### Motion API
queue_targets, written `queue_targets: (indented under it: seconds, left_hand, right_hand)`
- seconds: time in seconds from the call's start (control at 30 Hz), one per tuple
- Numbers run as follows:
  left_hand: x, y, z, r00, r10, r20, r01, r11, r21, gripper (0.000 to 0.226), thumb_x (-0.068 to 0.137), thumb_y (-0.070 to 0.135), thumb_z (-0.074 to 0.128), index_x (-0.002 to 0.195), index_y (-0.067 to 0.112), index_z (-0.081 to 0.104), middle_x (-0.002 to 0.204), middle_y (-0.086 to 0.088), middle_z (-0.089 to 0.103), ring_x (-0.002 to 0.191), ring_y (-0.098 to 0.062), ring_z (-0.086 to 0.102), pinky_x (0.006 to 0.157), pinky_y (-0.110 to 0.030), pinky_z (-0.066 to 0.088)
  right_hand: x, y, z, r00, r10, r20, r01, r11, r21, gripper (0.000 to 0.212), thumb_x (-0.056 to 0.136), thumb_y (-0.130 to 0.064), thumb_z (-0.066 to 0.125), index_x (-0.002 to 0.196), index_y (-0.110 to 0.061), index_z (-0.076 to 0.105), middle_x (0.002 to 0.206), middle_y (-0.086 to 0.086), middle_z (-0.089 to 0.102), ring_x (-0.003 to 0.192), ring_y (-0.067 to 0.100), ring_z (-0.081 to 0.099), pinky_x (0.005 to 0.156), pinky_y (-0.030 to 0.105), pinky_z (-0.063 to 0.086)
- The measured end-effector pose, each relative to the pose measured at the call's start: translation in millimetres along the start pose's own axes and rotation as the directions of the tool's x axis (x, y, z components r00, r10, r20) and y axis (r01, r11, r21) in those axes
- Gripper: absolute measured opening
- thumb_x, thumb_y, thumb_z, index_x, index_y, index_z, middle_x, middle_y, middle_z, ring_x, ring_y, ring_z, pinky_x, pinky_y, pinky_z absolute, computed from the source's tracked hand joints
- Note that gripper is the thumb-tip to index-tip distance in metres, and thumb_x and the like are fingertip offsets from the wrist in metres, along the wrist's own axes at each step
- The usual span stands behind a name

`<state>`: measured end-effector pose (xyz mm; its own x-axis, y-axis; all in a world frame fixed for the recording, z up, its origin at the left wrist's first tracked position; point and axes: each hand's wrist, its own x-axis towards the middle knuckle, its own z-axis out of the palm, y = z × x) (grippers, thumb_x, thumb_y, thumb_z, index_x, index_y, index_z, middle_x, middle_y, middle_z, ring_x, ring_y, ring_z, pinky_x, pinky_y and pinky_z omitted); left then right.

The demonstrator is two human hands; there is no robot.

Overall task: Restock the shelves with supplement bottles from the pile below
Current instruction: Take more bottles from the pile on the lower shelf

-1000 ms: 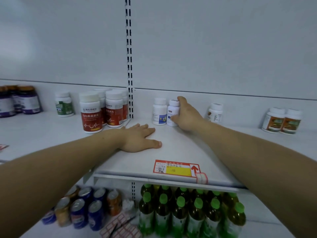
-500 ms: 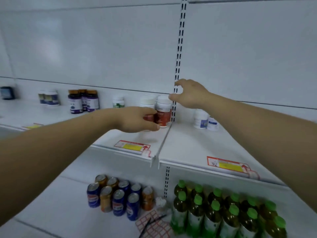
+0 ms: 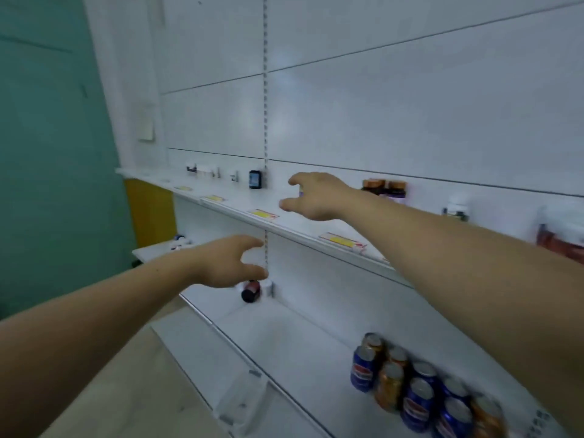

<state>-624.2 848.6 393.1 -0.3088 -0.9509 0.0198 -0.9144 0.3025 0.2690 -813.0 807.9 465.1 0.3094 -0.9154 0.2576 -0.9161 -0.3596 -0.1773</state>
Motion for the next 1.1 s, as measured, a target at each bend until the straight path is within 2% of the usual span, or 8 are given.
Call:
queue_targets:
  seconds: [0.2, 0.4, 0.6, 0.73, 0.9, 1.03, 1.1]
  left_hand:
    - [-5, -117, 28, 0.981, -0.185, 0.051, 0.189, 0.979, -0.08, 0.073, 0.087, 0.053, 0.056, 0.148, 0.025, 0.026, 0.155, 0.003, 0.024, 0.137, -0.018, 0.034, 0.109, -0.03, 0.027]
    - [39, -201, 59, 0.948, -0.302, 0.101, 0.313, 0.941, -0.127, 0.074, 0.088, 0.05, 0.057, 0.148, 0.023, 0.024, 0.155, 0.001, 0.023, 0.14, -0.018, 0.026, 0.113, -0.032, 0.025]
    - [131, -269, 64, 0.932, -0.344, 0.115, 0.357, 0.925, -0.126, 0.073, 0.087, 0.051, 0.056, 0.147, 0.022, 0.026, 0.155, 0.0, 0.025, 0.14, -0.019, 0.028, 0.113, -0.033, 0.026]
    - [185, -308, 72, 0.922, -0.352, 0.164, 0.373, 0.919, -0.127, 0.073, 0.087, 0.054, 0.055, 0.148, 0.024, 0.026, 0.155, 0.001, 0.024, 0.139, -0.021, 0.029, 0.113, -0.035, 0.028]
    - [230, -370, 87, 0.919, -0.335, 0.205, 0.367, 0.919, -0.143, 0.072, 0.088, 0.051, 0.056, 0.147, 0.022, 0.028, 0.153, -0.002, 0.028, 0.138, -0.021, 0.031, 0.11, -0.033, 0.029]
    - [266, -437, 93, 0.931, -0.306, 0.199, 0.341, 0.924, -0.173, 0.067, 0.088, 0.049, 0.057, 0.145, 0.022, 0.033, 0.151, -0.002, 0.032, 0.133, -0.02, 0.037, 0.107, -0.03, 0.033]
    - [285, -477, 94, 0.937, -0.276, 0.214, 0.315, 0.932, -0.178, 0.065, 0.088, 0.049, 0.057, 0.144, 0.023, 0.035, 0.15, -0.002, 0.033, 0.131, -0.02, 0.04, 0.105, -0.029, 0.034]
  right_hand:
    - [77, -91, 98, 0.972, -0.149, 0.183, 0.14, 0.988, 0.057, 0.066, 0.092, -0.051, 0.051, 0.148, -0.021, 0.031, 0.153, 0.008, 0.031, 0.135, 0.027, 0.036, 0.103, 0.035, 0.034]
    - [165, -110, 197, 0.936, -0.19, 0.296, 0.176, 0.982, 0.072, 0.067, 0.091, -0.053, 0.051, 0.145, -0.018, 0.035, 0.15, 0.007, 0.037, 0.133, 0.027, 0.04, 0.102, 0.034, 0.035]
    - [267, -88, 269, 0.937, -0.122, 0.326, 0.091, 0.99, 0.111, 0.062, 0.089, -0.049, 0.053, 0.142, -0.02, 0.04, 0.143, 0.008, 0.046, 0.124, 0.028, 0.047, 0.093, 0.033, 0.04]
    - [322, -79, 310, 0.935, -0.065, 0.349, 0.009, 0.987, 0.159, 0.059, 0.086, -0.054, 0.055, 0.134, -0.02, 0.047, 0.134, 0.009, 0.052, 0.116, 0.029, 0.052, 0.092, 0.035, 0.045]
    - [380, -82, 360, 0.916, 0.0, 0.402, -0.063, 0.988, 0.143, 0.063, 0.088, -0.051, 0.053, 0.14, -0.018, 0.043, 0.145, 0.007, 0.044, 0.126, 0.027, 0.046, 0.101, 0.036, 0.041]
    - [429, -91, 402, 0.901, 0.056, 0.431, -0.12, 0.985, 0.123, 0.047, 0.093, -0.041, 0.051, 0.131, -0.014, 0.05, 0.139, 0.01, 0.049, 0.122, 0.027, 0.048, 0.091, 0.029, 0.039]
    - [458, -99, 426, 0.9, 0.11, 0.422, -0.175, 0.978, 0.117, 0.049, 0.091, -0.043, 0.053, 0.131, -0.014, 0.05, 0.138, 0.01, 0.05, 0.121, 0.027, 0.049, 0.092, 0.029, 0.039]
